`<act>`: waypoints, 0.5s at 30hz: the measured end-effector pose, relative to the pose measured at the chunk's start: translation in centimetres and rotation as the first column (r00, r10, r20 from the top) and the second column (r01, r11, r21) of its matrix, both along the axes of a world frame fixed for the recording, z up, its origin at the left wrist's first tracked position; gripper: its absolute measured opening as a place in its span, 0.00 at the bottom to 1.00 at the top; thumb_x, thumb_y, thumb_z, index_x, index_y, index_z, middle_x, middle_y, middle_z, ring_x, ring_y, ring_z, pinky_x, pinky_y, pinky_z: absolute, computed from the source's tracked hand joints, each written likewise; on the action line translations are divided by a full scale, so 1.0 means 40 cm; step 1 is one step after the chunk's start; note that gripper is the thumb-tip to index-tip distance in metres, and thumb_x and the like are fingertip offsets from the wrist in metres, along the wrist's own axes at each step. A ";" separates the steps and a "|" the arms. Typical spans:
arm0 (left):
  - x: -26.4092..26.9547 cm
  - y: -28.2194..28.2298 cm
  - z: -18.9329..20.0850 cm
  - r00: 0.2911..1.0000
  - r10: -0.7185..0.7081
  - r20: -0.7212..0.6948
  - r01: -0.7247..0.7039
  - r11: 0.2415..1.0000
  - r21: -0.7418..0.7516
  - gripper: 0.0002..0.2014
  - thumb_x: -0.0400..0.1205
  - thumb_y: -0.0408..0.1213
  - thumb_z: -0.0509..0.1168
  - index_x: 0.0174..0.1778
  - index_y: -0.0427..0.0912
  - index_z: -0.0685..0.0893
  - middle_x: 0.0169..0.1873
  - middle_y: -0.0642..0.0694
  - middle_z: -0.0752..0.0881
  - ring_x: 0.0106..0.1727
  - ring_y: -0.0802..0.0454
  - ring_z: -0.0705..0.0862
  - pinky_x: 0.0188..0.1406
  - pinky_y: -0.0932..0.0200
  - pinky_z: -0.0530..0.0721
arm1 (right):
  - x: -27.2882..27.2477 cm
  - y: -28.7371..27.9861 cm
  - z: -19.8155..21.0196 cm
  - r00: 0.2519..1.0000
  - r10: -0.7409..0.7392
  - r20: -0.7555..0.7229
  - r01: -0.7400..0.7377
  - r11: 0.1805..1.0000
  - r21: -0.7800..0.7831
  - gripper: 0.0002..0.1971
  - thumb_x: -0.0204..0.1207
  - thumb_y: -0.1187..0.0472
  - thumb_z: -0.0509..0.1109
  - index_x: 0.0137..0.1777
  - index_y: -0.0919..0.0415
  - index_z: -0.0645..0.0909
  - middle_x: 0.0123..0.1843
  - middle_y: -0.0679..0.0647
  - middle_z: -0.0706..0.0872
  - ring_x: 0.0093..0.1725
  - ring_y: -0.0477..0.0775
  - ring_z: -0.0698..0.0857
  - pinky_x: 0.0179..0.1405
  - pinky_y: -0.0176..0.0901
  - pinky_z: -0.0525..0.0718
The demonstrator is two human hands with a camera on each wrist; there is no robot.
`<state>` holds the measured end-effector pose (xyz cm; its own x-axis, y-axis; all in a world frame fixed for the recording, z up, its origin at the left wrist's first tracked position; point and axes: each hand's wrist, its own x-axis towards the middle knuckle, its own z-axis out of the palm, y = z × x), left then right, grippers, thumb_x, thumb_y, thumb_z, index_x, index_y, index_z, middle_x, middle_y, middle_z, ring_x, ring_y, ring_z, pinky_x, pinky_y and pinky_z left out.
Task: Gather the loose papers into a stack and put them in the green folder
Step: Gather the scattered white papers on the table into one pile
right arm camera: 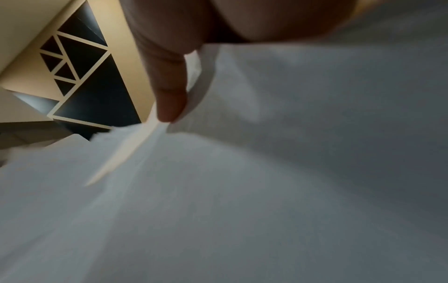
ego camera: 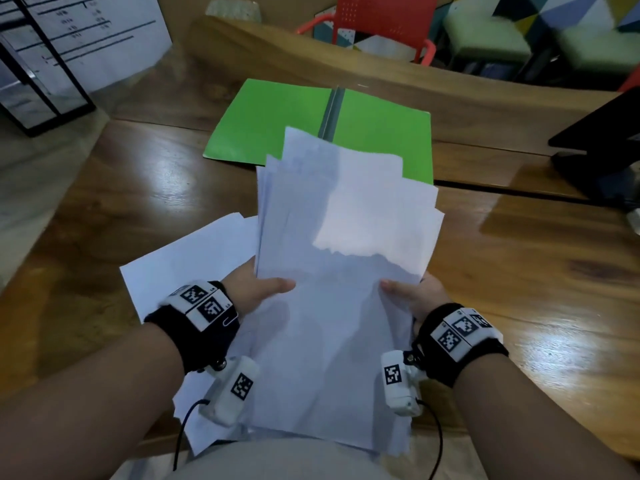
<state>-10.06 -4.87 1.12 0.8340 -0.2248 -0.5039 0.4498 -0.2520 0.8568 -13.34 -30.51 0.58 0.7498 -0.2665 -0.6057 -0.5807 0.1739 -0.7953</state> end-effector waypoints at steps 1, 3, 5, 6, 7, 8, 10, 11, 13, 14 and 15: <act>0.005 0.002 -0.005 0.999 -0.036 0.029 0.032 0.989 0.143 0.36 0.56 0.53 0.74 0.60 0.43 0.81 0.55 0.42 0.88 0.58 0.41 0.85 0.64 0.43 0.80 | -0.001 -0.010 -0.002 1.000 -0.005 -0.004 0.005 1.000 -0.011 0.15 0.65 0.74 0.77 0.50 0.64 0.82 0.52 0.68 0.88 0.54 0.72 0.86 0.60 0.70 0.82; 0.017 0.021 -0.012 0.999 0.028 0.037 -0.044 0.819 0.572 0.37 0.66 0.56 0.70 0.70 0.44 0.72 0.68 0.39 0.78 0.66 0.39 0.79 0.68 0.44 0.77 | 0.000 -0.038 -0.011 0.999 -0.028 -0.027 0.027 0.999 -0.045 0.16 0.66 0.75 0.76 0.52 0.64 0.82 0.55 0.68 0.87 0.56 0.71 0.86 0.61 0.69 0.81; 0.021 0.038 -0.008 0.997 0.062 -0.034 -0.009 0.591 0.806 0.40 0.72 0.56 0.66 0.76 0.42 0.62 0.74 0.36 0.68 0.72 0.35 0.72 0.70 0.42 0.73 | -0.001 -0.059 -0.016 0.997 -0.032 -0.067 0.026 0.996 -0.090 0.15 0.66 0.74 0.77 0.50 0.62 0.82 0.54 0.67 0.88 0.56 0.70 0.86 0.62 0.67 0.81; 0.020 0.039 -0.009 0.996 0.053 -0.071 0.030 0.554 0.832 0.40 0.73 0.56 0.64 0.77 0.41 0.60 0.75 0.35 0.66 0.73 0.35 0.71 0.70 0.42 0.72 | -0.001 -0.068 -0.022 0.997 -0.031 -0.076 0.023 0.994 -0.105 0.14 0.66 0.74 0.77 0.50 0.62 0.82 0.54 0.67 0.88 0.56 0.70 0.86 0.63 0.67 0.81; 0.019 0.035 -0.017 0.997 0.025 -0.074 0.048 0.550 0.834 0.39 0.75 0.56 0.63 0.77 0.40 0.60 0.76 0.36 0.66 0.73 0.35 0.70 0.71 0.42 0.71 | -0.002 -0.073 -0.025 0.996 -0.024 -0.082 0.014 0.993 -0.115 0.15 0.66 0.74 0.77 0.51 0.63 0.82 0.55 0.67 0.87 0.56 0.70 0.86 0.63 0.68 0.80; 0.018 0.027 -0.029 0.999 -0.026 -0.046 0.052 0.567 0.822 0.38 0.76 0.55 0.62 0.78 0.40 0.60 0.77 0.36 0.66 0.75 0.36 0.69 0.73 0.43 0.70 | -0.002 -0.076 -0.028 0.996 -0.021 -0.091 0.009 0.991 -0.133 0.16 0.66 0.73 0.77 0.54 0.66 0.82 0.55 0.68 0.87 0.56 0.71 0.86 0.63 0.68 0.80; 0.014 0.000 -0.045 0.992 -0.120 0.041 0.050 0.671 0.740 0.35 0.79 0.50 0.61 0.79 0.41 0.57 0.79 0.39 0.64 0.78 0.39 0.66 0.78 0.47 0.65 | 0.002 -0.079 -0.035 0.994 -0.023 -0.104 0.004 0.984 -0.178 0.21 0.65 0.71 0.78 0.59 0.70 0.81 0.56 0.67 0.87 0.55 0.69 0.86 0.63 0.67 0.81; 0.012 -0.011 -0.044 0.988 -0.135 0.073 0.049 0.730 0.682 0.33 0.80 0.47 0.60 0.79 0.42 0.57 0.79 0.40 0.63 0.79 0.41 0.65 0.78 0.49 0.63 | 0.004 -0.078 -0.034 0.993 -0.016 -0.113 -0.008 0.979 -0.202 0.22 0.65 0.69 0.79 0.60 0.70 0.80 0.55 0.66 0.87 0.55 0.68 0.86 0.62 0.65 0.82; 0.018 -0.012 -0.038 0.990 -0.068 0.125 -0.022 0.795 0.607 0.32 0.81 0.43 0.61 0.79 0.42 0.57 0.80 0.41 0.63 0.79 0.43 0.64 0.78 0.50 0.63 | 0.009 -0.077 -0.034 0.991 0.001 -0.136 -0.035 0.968 -0.248 0.22 0.66 0.66 0.79 0.60 0.70 0.81 0.54 0.64 0.88 0.54 0.66 0.87 0.62 0.60 0.83; 0.024 0.000 -0.038 0.990 -0.014 0.142 -0.080 0.765 0.639 0.32 0.80 0.43 0.62 0.79 0.42 0.58 0.79 0.41 0.63 0.79 0.42 0.65 0.77 0.48 0.64 | 0.010 -0.076 -0.031 0.990 0.009 -0.143 -0.048 0.962 -0.269 0.21 0.67 0.66 0.78 0.60 0.70 0.81 0.54 0.63 0.88 0.54 0.64 0.86 0.61 0.56 0.83; 0.031 0.016 -0.041 0.991 0.036 0.132 -0.120 0.696 0.708 0.34 0.78 0.45 0.63 0.78 0.41 0.59 0.78 0.39 0.64 0.77 0.40 0.66 0.76 0.46 0.66 | 0.011 -0.074 -0.025 0.989 0.017 -0.145 -0.059 0.956 -0.286 0.20 0.68 0.65 0.77 0.59 0.70 0.80 0.53 0.62 0.87 0.53 0.64 0.86 0.60 0.54 0.83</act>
<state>-8.83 -4.22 -0.53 0.8868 0.2344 -0.3983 0.4183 -0.7737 0.4759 -12.91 -33.48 -0.43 0.6765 -0.4185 -0.6060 -0.6909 -0.0758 -0.7189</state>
